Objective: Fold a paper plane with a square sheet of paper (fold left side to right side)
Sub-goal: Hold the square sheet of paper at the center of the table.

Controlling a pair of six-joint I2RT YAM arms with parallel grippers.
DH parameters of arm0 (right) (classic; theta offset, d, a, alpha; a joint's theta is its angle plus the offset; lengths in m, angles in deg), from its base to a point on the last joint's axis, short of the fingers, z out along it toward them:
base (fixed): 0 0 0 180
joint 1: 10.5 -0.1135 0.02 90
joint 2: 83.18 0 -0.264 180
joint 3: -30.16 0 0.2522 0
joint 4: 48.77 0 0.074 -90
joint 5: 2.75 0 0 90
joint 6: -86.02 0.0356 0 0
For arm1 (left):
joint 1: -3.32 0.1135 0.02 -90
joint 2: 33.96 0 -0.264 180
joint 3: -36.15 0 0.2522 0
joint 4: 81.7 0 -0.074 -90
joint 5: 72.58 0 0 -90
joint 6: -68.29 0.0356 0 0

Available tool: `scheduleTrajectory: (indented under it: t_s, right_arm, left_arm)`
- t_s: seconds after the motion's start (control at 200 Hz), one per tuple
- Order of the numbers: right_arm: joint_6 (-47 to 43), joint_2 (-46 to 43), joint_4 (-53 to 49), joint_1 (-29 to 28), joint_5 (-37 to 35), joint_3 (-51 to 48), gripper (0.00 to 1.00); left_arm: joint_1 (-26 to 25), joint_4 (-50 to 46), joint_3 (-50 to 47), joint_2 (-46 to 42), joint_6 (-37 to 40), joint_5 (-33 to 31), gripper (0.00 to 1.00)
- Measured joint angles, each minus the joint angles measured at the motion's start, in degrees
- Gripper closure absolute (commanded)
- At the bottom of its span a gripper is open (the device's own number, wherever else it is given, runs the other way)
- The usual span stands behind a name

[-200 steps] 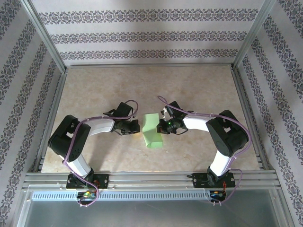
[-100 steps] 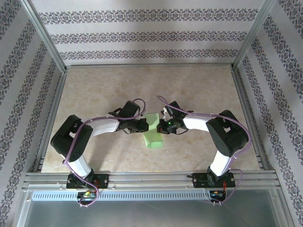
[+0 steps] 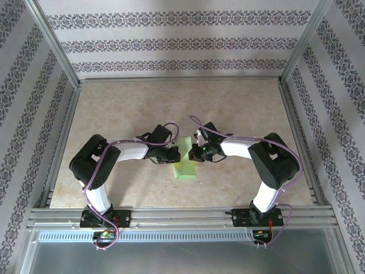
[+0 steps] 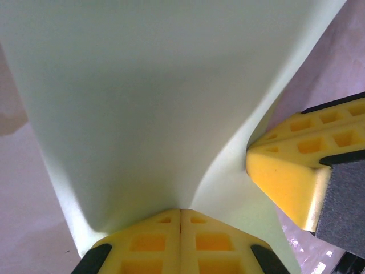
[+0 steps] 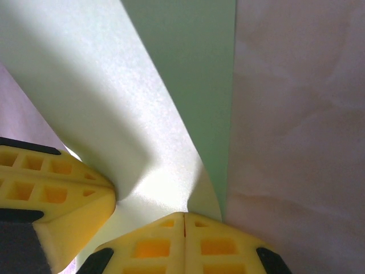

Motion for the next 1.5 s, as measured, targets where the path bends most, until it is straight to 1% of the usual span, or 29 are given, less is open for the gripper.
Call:
scheduleTrajectory:
  t_s: [0.39, 0.565, 0.795, 1.034, 1.214, 1.379, 1.499]
  right_arm:
    - [0.1, -0.2, -1.4, -0.3, -0.6, 0.8, 0.98]
    - [0.7, -1.9, -1.6, -0.3, -0.5, 0.8, 0.98]
    - [3.4, -2.9, 3.5, -0.4, 1.9, 0.8, 0.98]
    - [5.3, 2.4, 7.7, -2.2, 2.9, 3.8, 0.98]
    - [5.9, 4.6, 8.1, -2.2, 3.0, 5.4, 0.99]
    - [5.9, 7.4, 8.7, -2.2, 1.6, 5.9, 1.0]
    - [5.9, 7.5, 8.6, -2.2, 1.3, 6.1, 1.0]
  left_arm:
    - [0.0, -0.8, 1.0, 0.8, 0.0, 0.0, 0.96]
    - [0.0, -0.9, 1.2, 0.9, -0.1, 0.0, 0.95]
    - [0.0, -1.0, 1.3, 1.0, -0.1, 0.0, 0.95]
    - [0.0, -1.2, 1.4, 1.0, -0.1, -0.1, 0.95]
    - [0.1, -1.7, 1.5, 1.0, -0.1, -0.2, 0.95]
    - [0.0, -1.8, 1.6, 1.0, -0.1, -0.2, 0.95]
    - [0.0, -1.7, 1.5, 0.9, -0.1, -0.2, 0.96]
